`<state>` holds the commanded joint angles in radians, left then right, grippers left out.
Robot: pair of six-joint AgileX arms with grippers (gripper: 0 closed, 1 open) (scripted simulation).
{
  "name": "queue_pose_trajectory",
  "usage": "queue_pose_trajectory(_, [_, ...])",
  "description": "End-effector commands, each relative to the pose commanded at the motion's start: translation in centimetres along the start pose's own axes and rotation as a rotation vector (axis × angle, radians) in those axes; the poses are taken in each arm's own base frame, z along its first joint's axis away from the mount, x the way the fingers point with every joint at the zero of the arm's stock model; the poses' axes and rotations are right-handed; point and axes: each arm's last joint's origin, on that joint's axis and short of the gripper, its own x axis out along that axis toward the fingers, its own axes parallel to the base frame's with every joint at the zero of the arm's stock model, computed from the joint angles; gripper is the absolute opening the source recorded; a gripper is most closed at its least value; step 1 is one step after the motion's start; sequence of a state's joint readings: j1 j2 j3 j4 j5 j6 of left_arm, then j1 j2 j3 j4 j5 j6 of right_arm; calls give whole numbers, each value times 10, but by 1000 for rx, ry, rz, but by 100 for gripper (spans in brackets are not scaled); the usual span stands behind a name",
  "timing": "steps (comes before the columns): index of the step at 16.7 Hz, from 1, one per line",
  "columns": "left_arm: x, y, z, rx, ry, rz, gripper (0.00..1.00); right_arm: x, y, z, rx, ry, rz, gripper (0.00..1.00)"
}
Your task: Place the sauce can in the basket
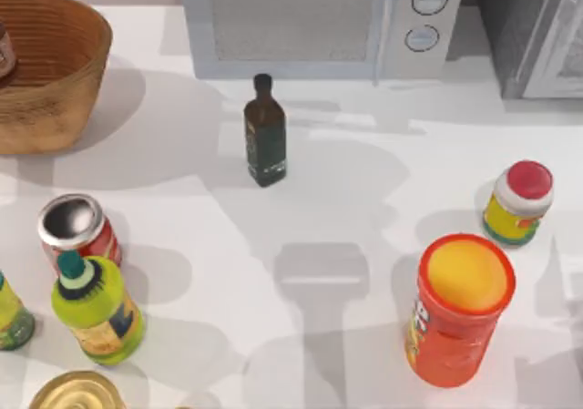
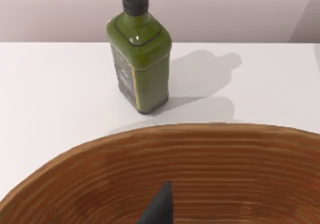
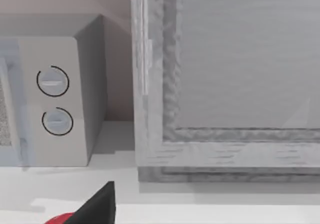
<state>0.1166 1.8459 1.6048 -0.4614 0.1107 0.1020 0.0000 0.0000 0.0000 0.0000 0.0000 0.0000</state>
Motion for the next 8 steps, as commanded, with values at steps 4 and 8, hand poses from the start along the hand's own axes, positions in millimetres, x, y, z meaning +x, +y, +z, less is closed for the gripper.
queue_pose_trajectory(4, [0,0,0,0,0,0,100,0,0,0,0,0,0,100])
queue_pose_trajectory(8, [0,0,0,0,0,0,100,0,0,0,0,0,0,100])
